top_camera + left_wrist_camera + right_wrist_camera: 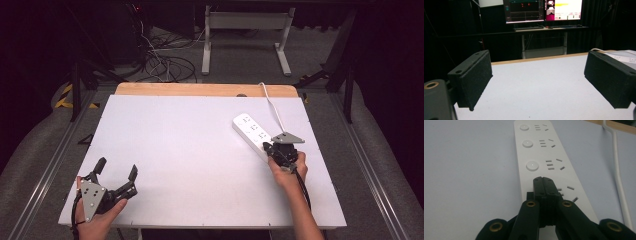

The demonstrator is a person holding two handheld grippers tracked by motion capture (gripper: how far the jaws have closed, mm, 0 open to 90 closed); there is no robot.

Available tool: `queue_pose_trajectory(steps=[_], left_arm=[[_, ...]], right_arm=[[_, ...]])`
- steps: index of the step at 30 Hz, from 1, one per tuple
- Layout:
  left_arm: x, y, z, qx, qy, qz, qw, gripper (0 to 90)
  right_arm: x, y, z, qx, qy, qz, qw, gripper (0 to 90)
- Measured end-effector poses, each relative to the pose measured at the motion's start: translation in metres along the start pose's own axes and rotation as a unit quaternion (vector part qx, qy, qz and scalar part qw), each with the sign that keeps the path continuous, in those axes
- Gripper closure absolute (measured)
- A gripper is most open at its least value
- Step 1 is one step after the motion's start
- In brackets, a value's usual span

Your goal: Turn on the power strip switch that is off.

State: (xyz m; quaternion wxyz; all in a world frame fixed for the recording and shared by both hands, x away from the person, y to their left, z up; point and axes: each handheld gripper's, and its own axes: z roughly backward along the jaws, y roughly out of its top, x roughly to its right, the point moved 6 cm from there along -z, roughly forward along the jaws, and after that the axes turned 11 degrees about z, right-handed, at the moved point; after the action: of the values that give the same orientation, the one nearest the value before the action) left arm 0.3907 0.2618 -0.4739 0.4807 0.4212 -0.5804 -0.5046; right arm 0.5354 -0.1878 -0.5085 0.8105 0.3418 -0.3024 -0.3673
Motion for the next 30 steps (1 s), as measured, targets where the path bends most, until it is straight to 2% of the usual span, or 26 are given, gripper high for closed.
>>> queue_pose_trajectory(steps=[6,22,30], left_arm=[[0.0008,-0.0001,-0.0004,0.0,-0.001,-0.001,1.0,8.6],[0.0034,-0.0004,-0.0022,0.0,-0.003,-0.002,1.0,8.7],[0.0029,-0.0002,-0.0023,0.0,-0.004,-0.001,1.0,8.6]], right_arm=[[0.0004,-0.0006,0.0002,0.004,0.002,-0.005,1.0,90.0],[-0.0024,-0.0004,0.001,0.004,-0.011,0.009,0.9999,90.0],[-0.0026,-0.0006,0.0037,0.012,-0.004,0.002,0.9999,90.0]])
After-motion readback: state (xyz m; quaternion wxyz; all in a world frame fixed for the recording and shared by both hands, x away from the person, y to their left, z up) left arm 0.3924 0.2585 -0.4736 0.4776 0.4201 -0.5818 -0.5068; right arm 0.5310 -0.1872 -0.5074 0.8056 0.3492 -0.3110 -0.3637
